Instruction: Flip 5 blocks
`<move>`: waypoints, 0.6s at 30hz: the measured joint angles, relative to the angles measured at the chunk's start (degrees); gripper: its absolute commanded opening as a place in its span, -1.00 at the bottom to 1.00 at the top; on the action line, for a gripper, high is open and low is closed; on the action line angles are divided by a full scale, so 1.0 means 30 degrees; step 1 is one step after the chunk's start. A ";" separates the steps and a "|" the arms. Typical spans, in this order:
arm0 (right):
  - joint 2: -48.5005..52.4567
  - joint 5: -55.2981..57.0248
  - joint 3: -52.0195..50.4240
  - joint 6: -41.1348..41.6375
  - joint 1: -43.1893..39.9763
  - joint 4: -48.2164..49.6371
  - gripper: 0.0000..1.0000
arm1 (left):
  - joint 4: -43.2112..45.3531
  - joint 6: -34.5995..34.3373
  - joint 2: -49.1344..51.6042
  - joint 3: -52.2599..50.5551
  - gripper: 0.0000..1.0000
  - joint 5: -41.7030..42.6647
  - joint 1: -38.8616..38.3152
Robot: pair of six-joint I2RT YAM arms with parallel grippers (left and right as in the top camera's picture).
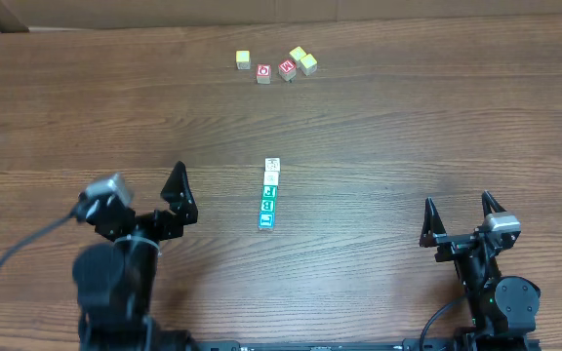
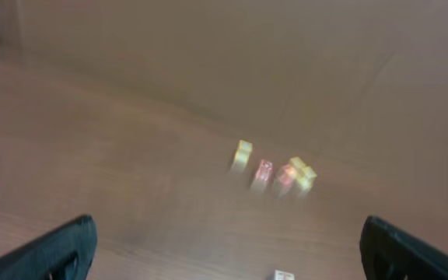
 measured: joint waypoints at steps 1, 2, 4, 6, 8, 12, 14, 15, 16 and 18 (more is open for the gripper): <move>0.0000 0.0007 0.0000 0.0015 0.0000 0.0007 1.00 | 0.1253 0.0000 -0.0816 -0.0707 1.00 0.0066 0.0000; 0.0000 0.0000 0.0000 0.0007 0.0007 0.0000 1.00 | 0.2448 0.0000 -0.1559 -0.1348 1.00 0.0146 0.0000; 0.0000 0.0007 0.0000 0.0007 0.0007 0.0007 1.00 | 0.4692 0.0000 -0.3104 -0.2674 0.99 0.0401 0.0000; 0.0000 0.0000 0.0000 0.0007 0.0000 -0.0007 1.00 | 0.6302 0.0007 -0.4364 -0.3781 0.99 0.0605 0.0000; 0.0000 0.0000 0.0000 0.0007 0.0007 0.0000 1.00 | 0.7453 0.0000 -0.5450 -0.4736 0.99 0.0838 0.0000; 0.0000 0.0000 0.0000 0.0007 0.0007 0.0000 1.00 | 0.9624 0.0000 -0.7264 -0.6849 0.99 0.1195 0.0000; 0.0000 0.0000 0.0000 0.0022 0.0007 0.0007 1.00 | 1.0287 0.0000 -0.7854 -0.7876 1.00 0.1326 0.0000; 0.0000 -0.0007 0.0000 0.0000 0.0007 0.0000 1.00 | 1.0542 0.0000 -0.7992 -0.8291 0.99 0.1355 0.0000; 0.0000 0.0000 0.0000 0.0015 0.0000 0.0000 1.00 | 1.0659 0.0000 -0.8051 -0.8641 1.00 0.1399 0.0000; 0.0000 -0.0007 0.0000 0.0007 0.0007 0.0015 1.00 | 1.0710 0.0000 -0.8065 -0.9420 1.00 0.1443 0.0000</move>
